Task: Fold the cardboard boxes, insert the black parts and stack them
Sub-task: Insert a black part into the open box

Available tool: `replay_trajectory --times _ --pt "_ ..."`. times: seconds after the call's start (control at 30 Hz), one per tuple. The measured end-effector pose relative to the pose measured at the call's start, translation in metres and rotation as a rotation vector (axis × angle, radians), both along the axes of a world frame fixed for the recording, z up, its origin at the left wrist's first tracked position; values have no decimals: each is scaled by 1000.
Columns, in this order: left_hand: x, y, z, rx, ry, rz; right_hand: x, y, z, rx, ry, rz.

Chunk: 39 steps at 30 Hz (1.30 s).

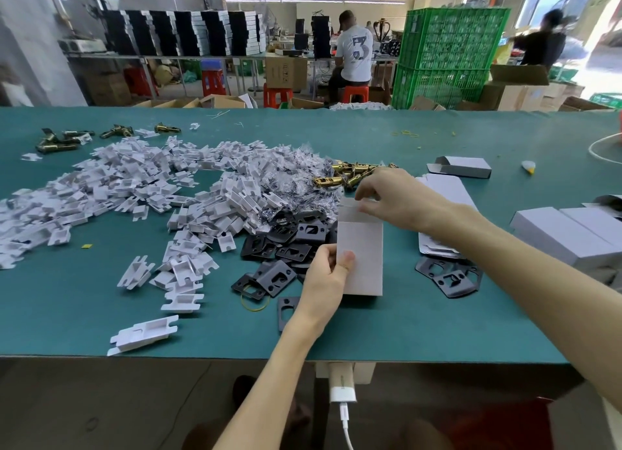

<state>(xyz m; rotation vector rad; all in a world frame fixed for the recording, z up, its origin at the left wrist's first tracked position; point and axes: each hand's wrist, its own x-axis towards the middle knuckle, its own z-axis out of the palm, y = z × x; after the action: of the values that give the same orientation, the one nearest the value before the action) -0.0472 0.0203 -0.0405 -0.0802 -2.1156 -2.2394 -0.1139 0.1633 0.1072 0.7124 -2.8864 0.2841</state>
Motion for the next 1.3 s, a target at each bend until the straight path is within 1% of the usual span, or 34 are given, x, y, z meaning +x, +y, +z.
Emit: replay_trajectory --times 0.07,0.13,0.27,0.37,0.47,0.57,0.67,0.87,0.93,0.97,1.0,1.1,1.17,1.23,1.3 --pt "0 0 0 -8 2 4 4 -16 -3 -11 86 27" --pt "1 0 -1 -33 12 17 7 -37 -8 18 152 72" --pt "0 -2 -2 -91 35 27 5 -85 -23 206 214 125" --pt "-1 -2 -2 -86 54 27 -4 -110 -35 364 204 128" --pt "-3 -3 -4 -94 68 30 -14 -116 -43 440 115 100" --pt "-3 -2 -4 -116 52 19 -19 -114 -49 478 46 102" --pt "-5 -2 -6 -121 47 14 -21 -111 -51 465 40 111" --pt "-3 -1 -3 -89 51 15 -18 -105 -49 442 195 132" --pt "-1 -1 -2 -88 50 12 -15 -101 -44 375 194 140" --pt "0 -1 -2 -89 44 12 -14 -98 -41 311 179 141" --pt "0 -1 -2 -94 38 13 -14 -94 -37 213 146 130" --pt "1 0 -1 -103 22 22 -12 -81 -17 -205 -6 87" --pt "2 0 0 -80 12 22 -14 -69 -1 -401 -26 57" --pt "3 0 2 -56 7 16 -16 -55 11 -510 -28 4" --pt "3 0 2 -44 1 13 -17 -40 14 -585 -86 -37"
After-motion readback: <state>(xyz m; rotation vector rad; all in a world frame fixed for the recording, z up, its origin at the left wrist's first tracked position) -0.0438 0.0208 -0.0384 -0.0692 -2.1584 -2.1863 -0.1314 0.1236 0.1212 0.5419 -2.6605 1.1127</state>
